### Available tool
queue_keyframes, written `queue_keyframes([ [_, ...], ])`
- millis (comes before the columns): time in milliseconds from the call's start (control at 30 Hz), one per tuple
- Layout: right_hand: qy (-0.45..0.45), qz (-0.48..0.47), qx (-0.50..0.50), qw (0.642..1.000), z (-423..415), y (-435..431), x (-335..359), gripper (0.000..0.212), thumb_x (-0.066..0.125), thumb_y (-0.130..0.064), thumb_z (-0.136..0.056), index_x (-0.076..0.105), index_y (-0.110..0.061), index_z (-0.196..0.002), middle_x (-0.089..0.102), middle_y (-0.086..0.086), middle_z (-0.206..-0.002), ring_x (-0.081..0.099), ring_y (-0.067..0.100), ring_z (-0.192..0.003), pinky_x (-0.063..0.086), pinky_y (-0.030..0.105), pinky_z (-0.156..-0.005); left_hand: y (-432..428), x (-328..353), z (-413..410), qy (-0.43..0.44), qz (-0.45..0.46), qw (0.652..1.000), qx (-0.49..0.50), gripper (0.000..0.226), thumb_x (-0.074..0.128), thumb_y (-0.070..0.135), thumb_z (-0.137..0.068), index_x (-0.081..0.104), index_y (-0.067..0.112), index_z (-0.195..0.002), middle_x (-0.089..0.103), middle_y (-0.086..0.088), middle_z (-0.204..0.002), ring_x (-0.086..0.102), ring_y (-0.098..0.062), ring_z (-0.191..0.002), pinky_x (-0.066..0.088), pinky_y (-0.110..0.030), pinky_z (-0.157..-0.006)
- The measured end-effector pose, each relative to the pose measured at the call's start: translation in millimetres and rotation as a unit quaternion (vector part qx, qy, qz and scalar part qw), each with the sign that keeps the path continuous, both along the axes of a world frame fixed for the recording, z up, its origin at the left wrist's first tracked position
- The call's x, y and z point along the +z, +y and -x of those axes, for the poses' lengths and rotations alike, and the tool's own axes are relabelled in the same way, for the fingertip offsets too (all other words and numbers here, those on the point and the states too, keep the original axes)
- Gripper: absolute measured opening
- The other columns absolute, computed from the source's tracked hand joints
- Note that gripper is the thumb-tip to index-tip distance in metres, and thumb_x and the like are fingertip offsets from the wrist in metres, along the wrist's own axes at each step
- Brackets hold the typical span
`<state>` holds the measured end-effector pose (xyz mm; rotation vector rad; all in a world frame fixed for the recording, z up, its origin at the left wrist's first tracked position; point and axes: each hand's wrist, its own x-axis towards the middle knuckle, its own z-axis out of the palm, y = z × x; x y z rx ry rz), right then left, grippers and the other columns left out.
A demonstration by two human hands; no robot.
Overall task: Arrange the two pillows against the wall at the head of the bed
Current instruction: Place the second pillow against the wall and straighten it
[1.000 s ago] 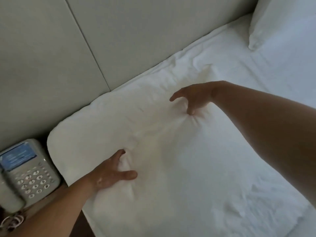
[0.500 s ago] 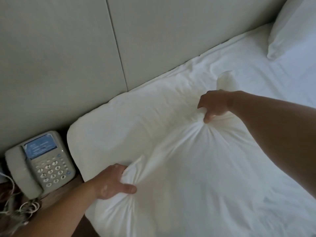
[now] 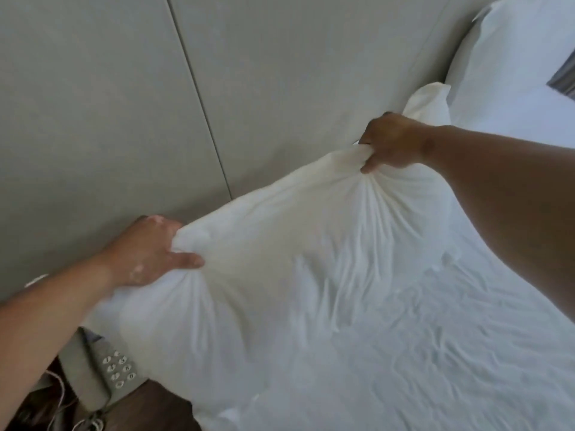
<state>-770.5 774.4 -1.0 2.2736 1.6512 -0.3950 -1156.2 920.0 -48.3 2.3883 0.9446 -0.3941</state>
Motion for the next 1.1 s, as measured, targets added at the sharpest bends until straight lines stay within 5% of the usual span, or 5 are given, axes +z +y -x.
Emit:
queue_keyframes([
  [200,-0.039,-0.058,0.006,0.998,-6.3,49.4,6.2,0.036,0.081,-0.038,-0.080,0.077,-0.011,-0.103,0.073,0.015,-0.104,0.060,0.038,-0.105,0.048,0.044,-0.093,47.6,28.7,-15.3,0.004,-0.162,0.986,-0.026,0.038,0.083,0.050,-0.077,0.068,0.014,-0.077,0.074,-0.019,-0.079,0.072,-0.040,-0.086,0.040,-0.037,-0.068],
  [467,-0.058,-0.119,-0.026,0.991,-2.3,90.4,6.5,0.038,0.081,-0.039,-0.080,0.076,-0.011,-0.106,0.072,0.016,-0.102,0.060,0.040,-0.105,0.051,0.047,-0.089,64.3,30.3,-12.6,0.013,-0.219,0.975,0.035,0.059,0.076,0.061,-0.077,0.074,0.010,-0.107,0.071,-0.019,-0.087,0.065,-0.038,-0.083,0.044,-0.039,-0.071],
  [700,-0.032,0.020,-0.050,0.998,-16.8,94.3,-4.9,0.102,0.092,-0.027,-0.063,0.042,-0.025,-0.151,0.054,0.011,-0.143,0.049,0.040,-0.131,0.042,0.044,-0.095,35.7,12.4,15.2,0.094,-0.180,0.979,0.010,0.132,0.060,0.098,-0.047,0.023,0.031,-0.156,0.063,-0.009,-0.143,0.063,-0.035,-0.123,0.050,-0.043,-0.093],
  [833,-0.072,0.006,-0.037,0.997,-16.7,86.9,-9.8,0.081,0.089,-0.029,-0.069,0.054,-0.026,-0.142,0.061,0.007,-0.134,0.047,0.037,-0.132,0.033,0.067,-0.104,40.3,-1.4,24.3,0.053,-0.196,0.979,0.015,0.089,0.085,0.057,-0.069,0.056,0.015,-0.143,0.077,-0.017,-0.117,0.073,-0.039,-0.101,0.051,-0.040,-0.078],
  [1100,-0.147,-0.073,0.016,0.986,-10.6,110.2,6.2,0.029,0.077,-0.029,-0.087,0.073,-0.012,-0.110,0.067,0.016,-0.112,0.064,0.041,-0.107,0.051,0.042,-0.078,61.2,-1.7,42.7,0.025,-0.135,0.989,0.059,0.058,0.088,0.039,-0.077,0.071,0.012,-0.125,0.076,-0.013,-0.119,0.070,-0.036,-0.108,0.053,-0.043,-0.089],
])
